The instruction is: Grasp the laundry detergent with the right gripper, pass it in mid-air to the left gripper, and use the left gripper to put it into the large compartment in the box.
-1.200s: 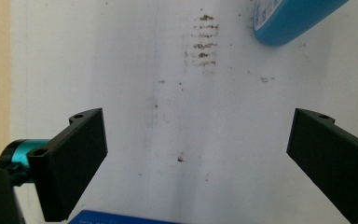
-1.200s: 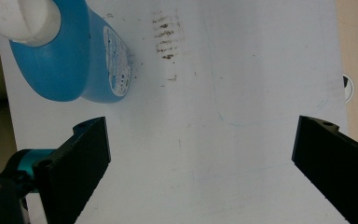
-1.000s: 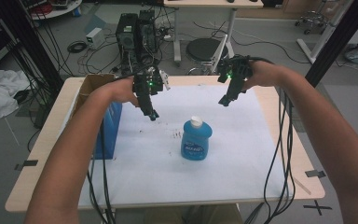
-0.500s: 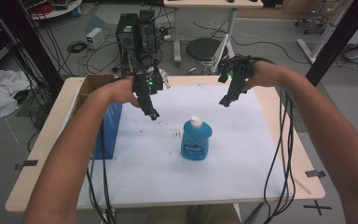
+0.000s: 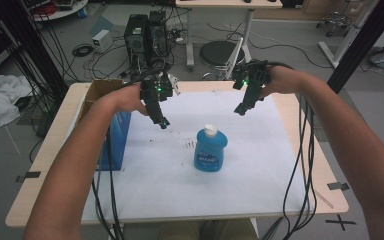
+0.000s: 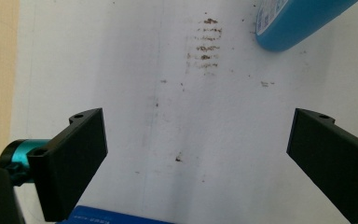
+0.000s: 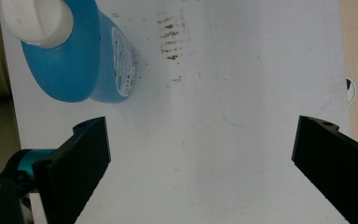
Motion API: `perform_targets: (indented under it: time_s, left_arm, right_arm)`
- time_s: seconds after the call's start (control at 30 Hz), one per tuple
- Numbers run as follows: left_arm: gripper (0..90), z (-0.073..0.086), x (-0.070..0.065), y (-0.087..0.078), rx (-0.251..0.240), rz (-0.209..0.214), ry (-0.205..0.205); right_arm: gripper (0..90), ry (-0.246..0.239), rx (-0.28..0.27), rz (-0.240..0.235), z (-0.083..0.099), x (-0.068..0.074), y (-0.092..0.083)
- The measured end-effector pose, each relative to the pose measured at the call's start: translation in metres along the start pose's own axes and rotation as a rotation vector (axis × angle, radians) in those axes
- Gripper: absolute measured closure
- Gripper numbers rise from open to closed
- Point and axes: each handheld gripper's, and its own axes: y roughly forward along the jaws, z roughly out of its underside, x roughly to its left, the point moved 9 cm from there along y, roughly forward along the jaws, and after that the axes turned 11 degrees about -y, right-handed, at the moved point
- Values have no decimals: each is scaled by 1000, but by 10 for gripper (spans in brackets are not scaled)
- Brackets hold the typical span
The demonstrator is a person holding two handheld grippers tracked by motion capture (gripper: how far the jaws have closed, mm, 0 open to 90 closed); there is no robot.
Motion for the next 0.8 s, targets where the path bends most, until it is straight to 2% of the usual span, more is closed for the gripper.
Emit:
perform_targets:
  time_s: [0.33,0.47,0.67,0.8]
  left_arm:
    - [49,4,-3,3,-16,12,5]
    - [50,5,-8,6,-14,23,27]
    - [49,3,-14,5,-19,29,57]
    - [50,1,-18,7,-22,35,65]
  right_arm:
    - [33,-3,3,-21,1,5,1]
    - [32,0,-65,-9,-1,14,-1]
    - [32,-9,-124,-8,2,31,3]
    - [32,-14,-136,-14,8,46,12]
